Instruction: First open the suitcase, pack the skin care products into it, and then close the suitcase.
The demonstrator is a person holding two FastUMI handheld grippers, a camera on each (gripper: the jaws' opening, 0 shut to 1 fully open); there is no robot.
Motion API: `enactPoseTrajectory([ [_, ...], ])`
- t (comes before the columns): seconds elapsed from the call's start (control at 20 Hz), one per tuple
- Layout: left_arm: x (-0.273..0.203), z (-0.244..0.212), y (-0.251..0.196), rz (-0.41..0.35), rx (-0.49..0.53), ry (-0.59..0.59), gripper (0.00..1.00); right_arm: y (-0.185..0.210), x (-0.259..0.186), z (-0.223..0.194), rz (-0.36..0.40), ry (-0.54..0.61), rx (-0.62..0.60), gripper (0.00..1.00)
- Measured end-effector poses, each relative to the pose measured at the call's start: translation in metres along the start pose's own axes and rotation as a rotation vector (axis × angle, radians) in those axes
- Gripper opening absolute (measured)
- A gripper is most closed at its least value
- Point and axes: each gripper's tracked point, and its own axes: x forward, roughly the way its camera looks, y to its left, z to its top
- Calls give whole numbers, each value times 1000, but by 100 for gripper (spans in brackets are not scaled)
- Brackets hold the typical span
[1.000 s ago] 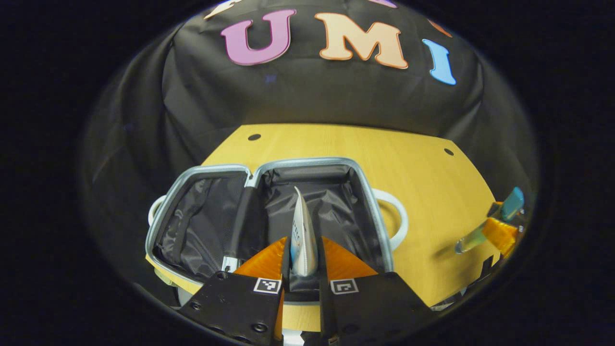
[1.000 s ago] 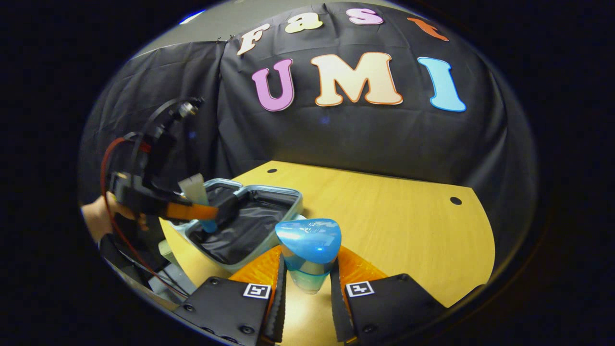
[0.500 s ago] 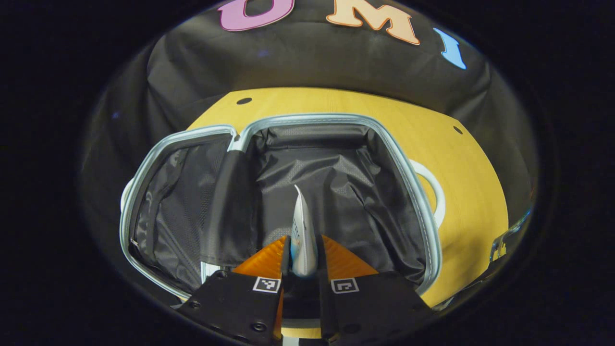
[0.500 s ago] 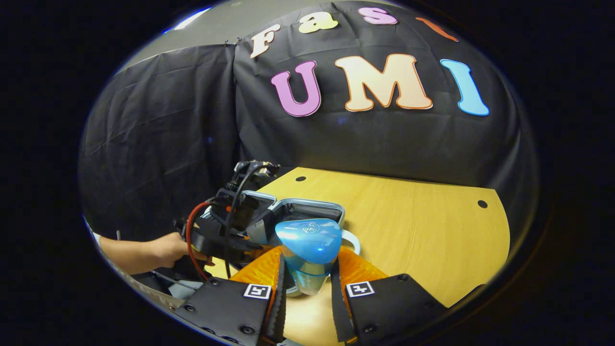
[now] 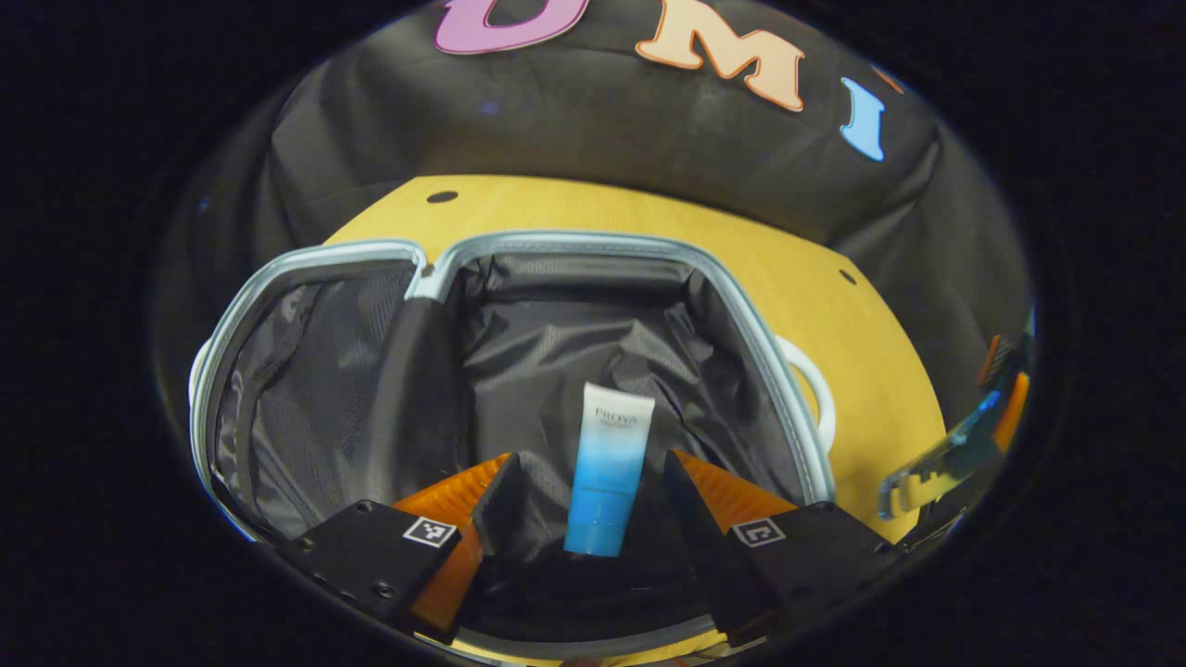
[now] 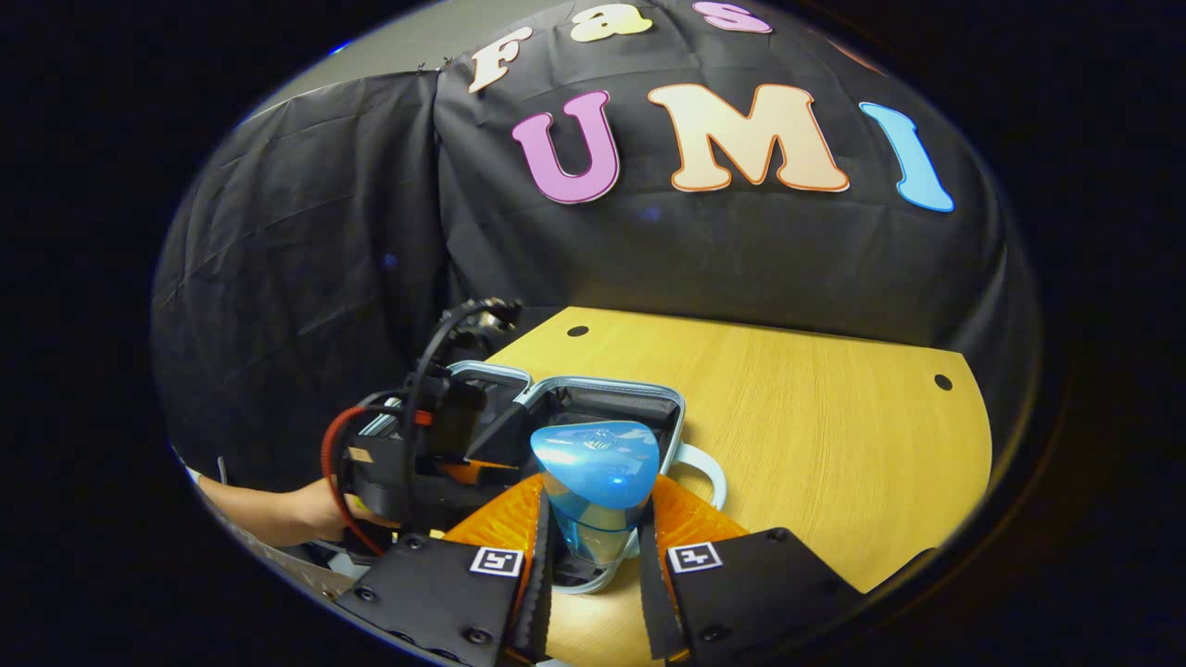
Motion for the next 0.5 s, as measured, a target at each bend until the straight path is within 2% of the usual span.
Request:
enactPoseTrajectory([
  [0.2, -23, 33, 21, -20, -8, -80, 95, 8, 34, -25, -20, 66, 19, 40],
  [0.25, -31, 42, 28, -20, -11, -99, 95, 10, 43, -33, -24, 86, 25, 42],
  [0.35, -44, 56, 51, -3, -13, -129, 95, 14, 59, -53, -27, 133, 40, 42],
  [0.4, -47, 58, 63, 16, -15, -141, 91, 17, 65, -63, -31, 155, 51, 42],
  [0.5, -59, 62, 87, 46, -34, -157, 95, 22, 76, -76, -35, 187, 69, 40],
])
